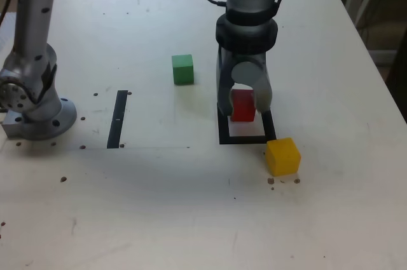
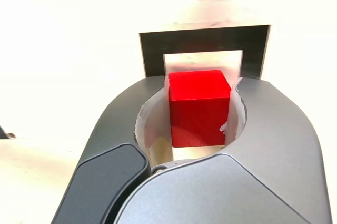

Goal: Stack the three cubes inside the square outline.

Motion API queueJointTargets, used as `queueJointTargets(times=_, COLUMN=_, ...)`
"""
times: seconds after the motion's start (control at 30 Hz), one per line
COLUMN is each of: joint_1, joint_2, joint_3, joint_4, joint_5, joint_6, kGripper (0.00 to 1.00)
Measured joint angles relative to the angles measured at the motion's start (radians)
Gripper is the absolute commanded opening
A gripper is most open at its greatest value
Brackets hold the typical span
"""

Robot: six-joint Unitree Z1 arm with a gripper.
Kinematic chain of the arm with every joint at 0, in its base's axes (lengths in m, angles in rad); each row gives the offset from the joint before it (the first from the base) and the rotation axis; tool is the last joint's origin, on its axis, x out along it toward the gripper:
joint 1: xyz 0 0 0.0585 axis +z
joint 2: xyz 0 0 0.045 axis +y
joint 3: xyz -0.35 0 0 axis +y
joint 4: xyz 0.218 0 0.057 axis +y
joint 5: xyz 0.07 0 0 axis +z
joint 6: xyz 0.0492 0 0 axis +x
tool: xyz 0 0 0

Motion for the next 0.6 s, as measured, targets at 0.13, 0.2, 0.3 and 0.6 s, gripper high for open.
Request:
queueJointTargets(times=0.13, joint_1=0.000, joint_2=0.000, joint_3=0.001, joint_4=-0.010, joint_5=0.000, joint_6=-0.001, kGripper=0.25)
queueJointTargets(times=0.2, joint_1=0.000, joint_2=0.000, joint_3=0.005, joint_4=-0.016, joint_5=0.001, joint_6=-0.001, kGripper=0.26)
queueJointTargets(times=0.3, joint_1=0.000, joint_2=0.001, joint_3=0.006, joint_4=-0.019, joint_5=0.001, joint_6=-0.001, kGripper=0.29)
queueJointTargets(times=0.6, joint_1=-0.003, joint_2=0.001, joint_3=0.012, joint_4=-0.028, joint_5=-0.007, joint_6=-0.004, kGripper=0.32)
